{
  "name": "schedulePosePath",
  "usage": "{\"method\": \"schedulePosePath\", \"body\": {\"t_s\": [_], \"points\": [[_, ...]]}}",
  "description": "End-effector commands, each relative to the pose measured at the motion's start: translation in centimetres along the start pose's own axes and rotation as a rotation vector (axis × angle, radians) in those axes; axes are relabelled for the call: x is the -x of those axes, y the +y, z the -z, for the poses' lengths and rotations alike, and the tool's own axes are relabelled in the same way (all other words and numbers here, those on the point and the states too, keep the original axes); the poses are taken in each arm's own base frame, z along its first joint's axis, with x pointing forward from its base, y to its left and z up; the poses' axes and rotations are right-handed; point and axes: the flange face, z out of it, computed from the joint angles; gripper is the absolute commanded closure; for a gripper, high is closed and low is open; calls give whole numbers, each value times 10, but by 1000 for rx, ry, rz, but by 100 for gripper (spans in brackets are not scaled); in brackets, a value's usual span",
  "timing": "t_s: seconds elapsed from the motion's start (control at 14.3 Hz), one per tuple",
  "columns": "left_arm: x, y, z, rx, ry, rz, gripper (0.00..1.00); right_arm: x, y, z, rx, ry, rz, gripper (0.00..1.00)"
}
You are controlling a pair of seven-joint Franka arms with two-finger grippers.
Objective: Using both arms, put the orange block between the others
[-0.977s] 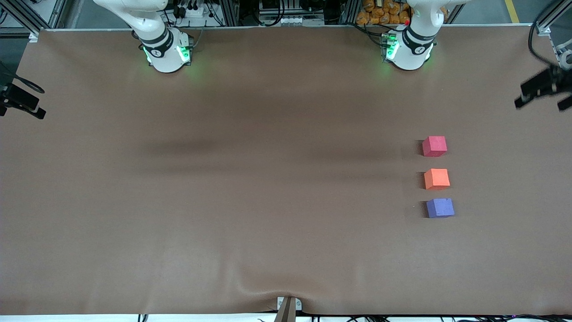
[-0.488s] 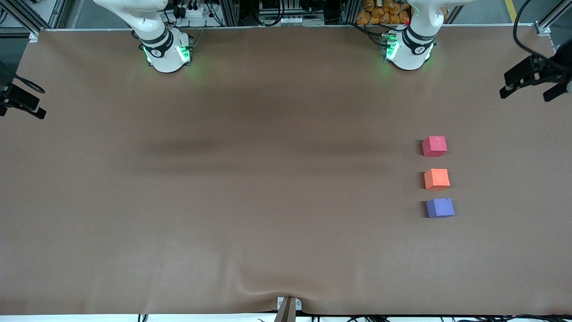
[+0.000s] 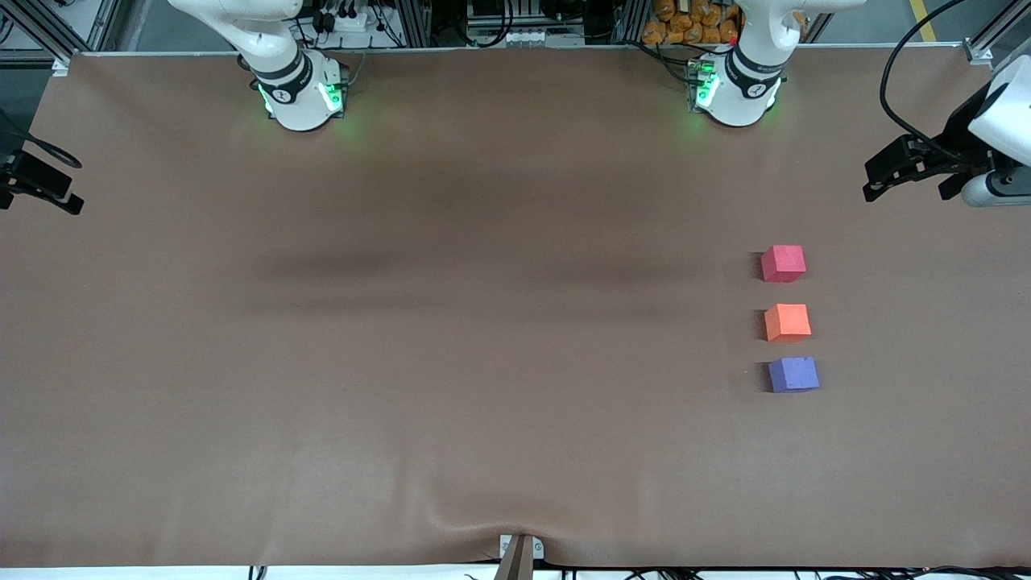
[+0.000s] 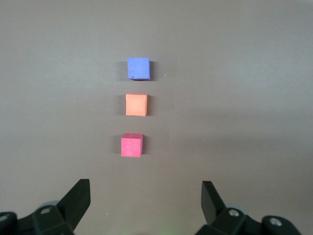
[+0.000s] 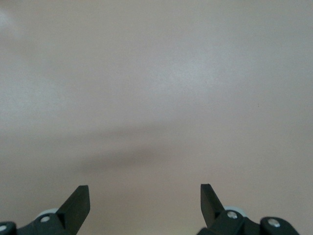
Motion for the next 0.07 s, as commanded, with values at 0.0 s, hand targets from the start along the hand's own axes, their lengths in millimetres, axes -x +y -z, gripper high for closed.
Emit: {"method": "schedulePosePath", "body": {"t_s": [0.0], "points": [[1,-17,4,-15,17,29,0,-1,-1,4,7,1,-9,0]]}}
